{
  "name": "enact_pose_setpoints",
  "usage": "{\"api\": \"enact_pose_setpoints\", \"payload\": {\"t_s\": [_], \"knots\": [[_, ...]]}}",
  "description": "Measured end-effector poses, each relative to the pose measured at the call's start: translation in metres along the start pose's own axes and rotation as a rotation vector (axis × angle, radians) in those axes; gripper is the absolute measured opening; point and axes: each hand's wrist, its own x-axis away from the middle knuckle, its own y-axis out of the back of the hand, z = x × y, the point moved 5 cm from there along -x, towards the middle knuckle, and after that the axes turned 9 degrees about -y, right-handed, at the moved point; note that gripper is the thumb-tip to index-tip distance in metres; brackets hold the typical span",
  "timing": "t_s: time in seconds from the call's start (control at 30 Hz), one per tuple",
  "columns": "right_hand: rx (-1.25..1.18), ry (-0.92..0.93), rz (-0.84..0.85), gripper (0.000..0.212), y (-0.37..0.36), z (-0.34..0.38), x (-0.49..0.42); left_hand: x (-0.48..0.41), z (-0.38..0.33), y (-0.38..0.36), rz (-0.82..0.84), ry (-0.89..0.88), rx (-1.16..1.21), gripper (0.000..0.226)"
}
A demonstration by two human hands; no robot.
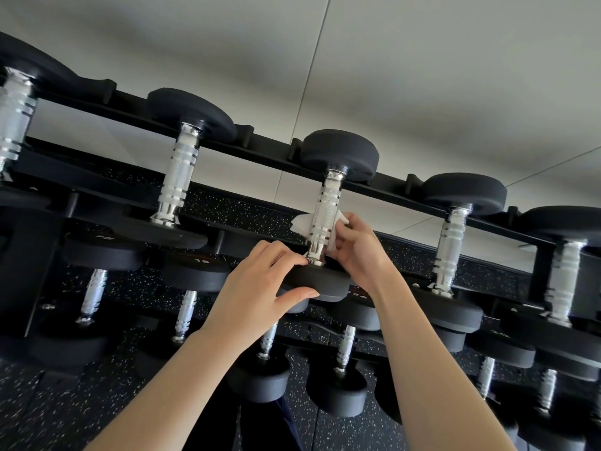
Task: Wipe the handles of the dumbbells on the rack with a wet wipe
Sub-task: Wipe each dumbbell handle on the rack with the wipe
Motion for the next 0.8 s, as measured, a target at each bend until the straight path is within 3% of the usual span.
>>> {"api": "enact_pose_setpoints", "payload": {"t_s": [0.27, 0.43, 0.53, 0.8], "knots": [[0.360, -0.014, -0.074, 0.005, 0.006, -0.004, 0.021, 0.000, 0.002, -0.001, -0.002, -0.007, 0.007, 0.048], [0.769, 0.223, -0.249, 0.006, 0.006, 0.008, 0.040, 0.001, 0.003, -0.002, -0.021, -0.005, 0.021, 0.046], [0.822, 0.343, -0.292, 0.002, -0.001, 0.008, 0.053, 0.001, 0.004, -0.002, -0.022, 0.000, 0.034, 0.046], [1.042, 0.386, -0.321, 0.009, -0.005, 0.016, 0.060, 0.004, 0.007, 0.000, -0.021, 0.043, 0.149, 0.041]]}}
